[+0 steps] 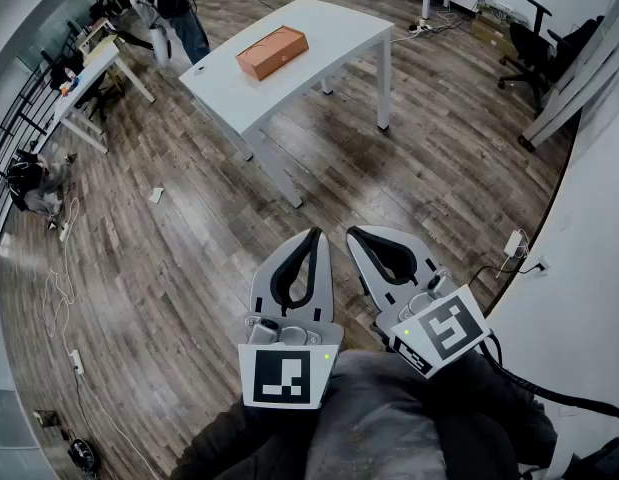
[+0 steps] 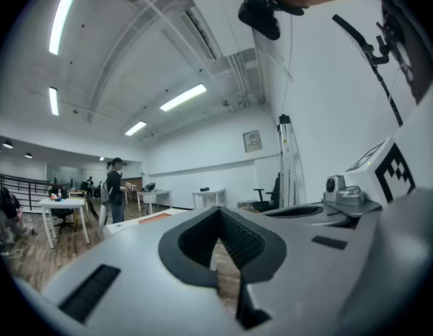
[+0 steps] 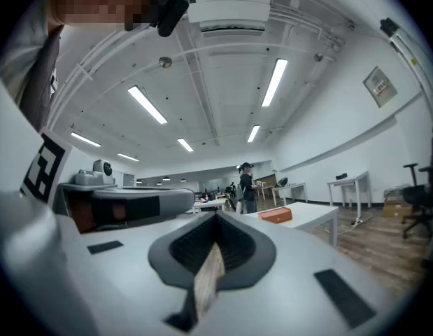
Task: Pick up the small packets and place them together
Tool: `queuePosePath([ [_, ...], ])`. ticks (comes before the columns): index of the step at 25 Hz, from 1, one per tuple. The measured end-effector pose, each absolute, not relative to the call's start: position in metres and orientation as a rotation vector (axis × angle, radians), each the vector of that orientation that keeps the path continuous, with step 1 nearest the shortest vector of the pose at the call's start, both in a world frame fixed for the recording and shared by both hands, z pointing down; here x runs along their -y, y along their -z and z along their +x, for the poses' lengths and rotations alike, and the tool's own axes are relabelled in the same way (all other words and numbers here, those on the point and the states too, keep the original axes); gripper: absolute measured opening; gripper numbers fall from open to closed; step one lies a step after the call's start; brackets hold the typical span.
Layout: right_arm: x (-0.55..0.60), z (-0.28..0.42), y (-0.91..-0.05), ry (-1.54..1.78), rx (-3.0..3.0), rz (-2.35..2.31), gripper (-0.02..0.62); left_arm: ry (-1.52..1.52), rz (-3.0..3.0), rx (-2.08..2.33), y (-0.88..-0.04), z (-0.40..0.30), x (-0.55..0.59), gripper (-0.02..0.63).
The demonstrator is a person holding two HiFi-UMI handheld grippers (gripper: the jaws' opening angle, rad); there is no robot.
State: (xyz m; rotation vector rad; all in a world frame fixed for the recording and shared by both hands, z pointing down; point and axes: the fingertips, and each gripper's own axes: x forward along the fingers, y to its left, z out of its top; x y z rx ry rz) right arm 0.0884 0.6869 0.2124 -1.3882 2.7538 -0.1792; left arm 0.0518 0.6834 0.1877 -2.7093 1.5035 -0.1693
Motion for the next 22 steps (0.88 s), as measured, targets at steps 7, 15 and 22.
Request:
queuePosePath([
  [7,-0.678,0.115,-0.216,0.185,-2.734,-1.402,0.005,0.186,-2.728,-1.491,-0.195,0.077,-0.671,0.002],
  [15,-0.676,0.190,-0.231,0.254,-2.662,-1.499,0.005,0.225,-2.795,-1.357,-0.210,0.157,-0.662,0.002],
  [22,-0.685,0.244,-0.235,0.290,-2.629,-1.500,0.006,0.291,-2.850,-1.265,-0.221,0.223,-0.653,0.002],
])
